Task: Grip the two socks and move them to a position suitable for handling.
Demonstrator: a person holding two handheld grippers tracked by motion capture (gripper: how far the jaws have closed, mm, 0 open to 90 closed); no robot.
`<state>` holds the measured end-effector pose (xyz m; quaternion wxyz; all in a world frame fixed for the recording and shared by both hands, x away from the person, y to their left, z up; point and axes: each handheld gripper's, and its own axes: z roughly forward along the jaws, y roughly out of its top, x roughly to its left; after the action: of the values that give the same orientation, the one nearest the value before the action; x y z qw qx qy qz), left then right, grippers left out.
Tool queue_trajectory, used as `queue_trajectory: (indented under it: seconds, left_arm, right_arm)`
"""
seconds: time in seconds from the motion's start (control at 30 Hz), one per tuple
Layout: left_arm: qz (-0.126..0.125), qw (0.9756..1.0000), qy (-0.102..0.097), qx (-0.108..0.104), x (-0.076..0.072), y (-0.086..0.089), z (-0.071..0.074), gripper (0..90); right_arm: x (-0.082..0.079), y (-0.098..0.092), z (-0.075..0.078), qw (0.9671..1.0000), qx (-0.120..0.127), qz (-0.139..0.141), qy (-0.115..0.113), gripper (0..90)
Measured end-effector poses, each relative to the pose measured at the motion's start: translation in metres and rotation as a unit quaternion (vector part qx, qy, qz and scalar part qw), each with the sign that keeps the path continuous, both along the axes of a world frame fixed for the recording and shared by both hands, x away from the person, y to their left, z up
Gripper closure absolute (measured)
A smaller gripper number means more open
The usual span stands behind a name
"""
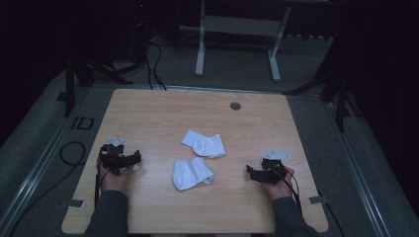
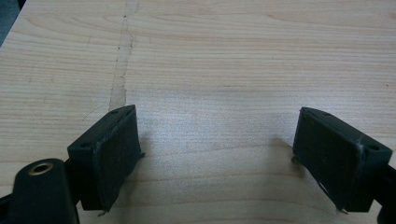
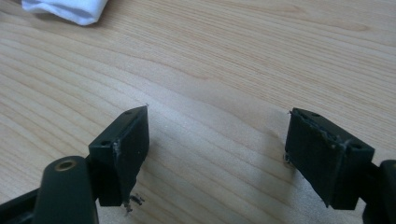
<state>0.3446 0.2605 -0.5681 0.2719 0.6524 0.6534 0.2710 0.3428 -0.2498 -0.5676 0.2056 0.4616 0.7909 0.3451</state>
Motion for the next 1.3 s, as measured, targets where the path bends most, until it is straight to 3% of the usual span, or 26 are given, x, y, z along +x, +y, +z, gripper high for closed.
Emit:
queue_trajectory:
  seconds: [0.3, 0.4, 0.6, 0.73, 0.93, 1.3]
  left_arm:
    - [0.000, 1.0000, 0.000, 0.001, 0.000, 0.000, 0.000, 14.8]
    - [-0.004, 1.0000, -0.001, 0.001, -0.001, 0.000, 0.000, 16.1]
    - [-0.024, 0.9997, -0.003, 0.001, -0.006, 0.000, 0.004, 35.5]
    - [-0.039, 0.9993, -0.003, 0.001, -0.008, 0.000, 0.005, 45.7]
    - [-0.050, 0.9987, -0.005, 0.000, -0.008, -0.001, 0.005, 53.9]
    - [-0.056, 0.9984, -0.002, -0.012, -0.010, 0.002, 0.007, 70.9]
  right_arm:
    - [-0.001, 0.002, 0.003, 0.9998, -0.006, 0.012, 0.016, 23.4]
    - [-0.002, 0.006, 0.008, 0.9992, -0.017, 0.026, 0.026, 34.8]
    - [-0.012, 0.018, 0.022, 0.9941, -0.075, 0.076, 0.020, 53.8]
    - [-0.014, 0.025, 0.034, 0.9917, -0.084, 0.096, 0.014, 60.1]
    - [-0.013, 0.039, 0.044, 0.9874, -0.095, 0.125, 0.018, 71.6]
    - [-0.013, 0.068, 0.050, 0.9797, -0.101, 0.173, -0.006, 87.3]
